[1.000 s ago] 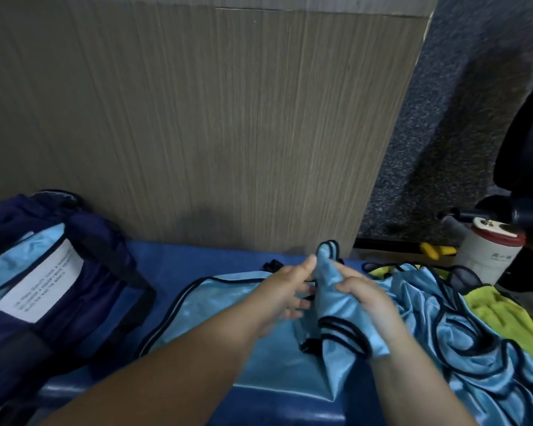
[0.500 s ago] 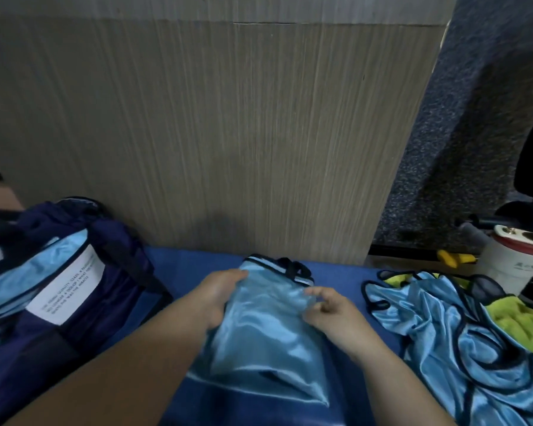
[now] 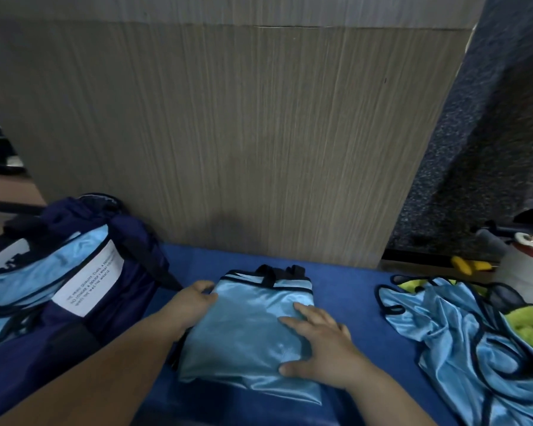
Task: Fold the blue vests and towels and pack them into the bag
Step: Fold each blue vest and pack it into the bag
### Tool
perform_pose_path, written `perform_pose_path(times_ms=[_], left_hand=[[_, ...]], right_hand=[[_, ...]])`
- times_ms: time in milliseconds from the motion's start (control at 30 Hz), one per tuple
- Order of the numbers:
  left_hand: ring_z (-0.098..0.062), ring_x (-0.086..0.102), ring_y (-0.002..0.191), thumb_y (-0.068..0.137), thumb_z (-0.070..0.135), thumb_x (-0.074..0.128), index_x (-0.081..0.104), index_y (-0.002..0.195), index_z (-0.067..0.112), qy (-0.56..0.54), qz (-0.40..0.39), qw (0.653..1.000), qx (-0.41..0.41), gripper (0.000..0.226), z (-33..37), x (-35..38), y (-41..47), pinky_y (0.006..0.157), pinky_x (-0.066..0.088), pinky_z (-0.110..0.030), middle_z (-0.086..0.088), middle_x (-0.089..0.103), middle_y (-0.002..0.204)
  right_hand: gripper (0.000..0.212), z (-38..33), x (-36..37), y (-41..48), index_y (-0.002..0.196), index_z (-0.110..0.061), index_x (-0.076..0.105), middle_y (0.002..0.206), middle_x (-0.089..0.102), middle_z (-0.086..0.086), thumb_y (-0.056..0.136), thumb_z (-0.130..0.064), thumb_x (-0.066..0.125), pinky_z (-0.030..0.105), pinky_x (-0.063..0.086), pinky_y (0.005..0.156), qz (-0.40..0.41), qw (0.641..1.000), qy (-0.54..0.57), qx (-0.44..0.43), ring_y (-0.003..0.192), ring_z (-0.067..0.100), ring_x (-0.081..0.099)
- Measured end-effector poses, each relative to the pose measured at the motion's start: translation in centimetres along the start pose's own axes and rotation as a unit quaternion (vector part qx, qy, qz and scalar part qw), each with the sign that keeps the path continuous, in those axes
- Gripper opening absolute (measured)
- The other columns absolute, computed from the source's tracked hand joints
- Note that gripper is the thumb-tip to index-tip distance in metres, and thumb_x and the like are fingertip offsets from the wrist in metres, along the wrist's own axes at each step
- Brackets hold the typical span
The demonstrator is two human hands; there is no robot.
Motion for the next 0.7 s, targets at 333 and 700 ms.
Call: perform_pose_path(times_ms=[333, 700], left_hand=[[-0.002, 0.053, 0.090, 0.090, 0.005, 0.059, 0.056, 0.112, 0.038, 0.192, 0.053, 0.957, 0.210, 0.040, 0.6, -1.4, -1.5, 0.084, 0.039, -0.011, 0.004, 0.048, 0.121], [0.009, 0.051, 0.104, 0.082, -0.012, 0.059, 0.067, 0.102, 0.049, 0.160, -0.079, 0.952, 0.249, 0.065, -1.7, -1.8, -2.8, 0.090, 0.038, -0.004, 0.016, 0.051, 0.122]], right_hand=[[0.032, -0.1, -1.4, -0.1, 0.118, -0.051, 0.059, 0.132, 0.029, -0.035, 0.089, -0.037, 0.064, 0.025, 0.015, 0.111, 0.091, 0.994, 0.012, -0.060, 0.127, -0.013, 0.015], [0.051, 1.2, -0.8, -1.4, 0.095, -0.058, 0.064, 0.112, 0.052, -0.023, 0.077, -0.011, 0.074, 0.001, 0.026, 0.094, 0.029, 0.995, 0.066, -0.071, 0.114, -0.009, 0.037]])
Point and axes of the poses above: each hand's wrist, its own y-axis towards the middle knuckle, its own x-axis out of the palm, z = x × y, the point moved 9 cm from there along y, towards the middle knuckle
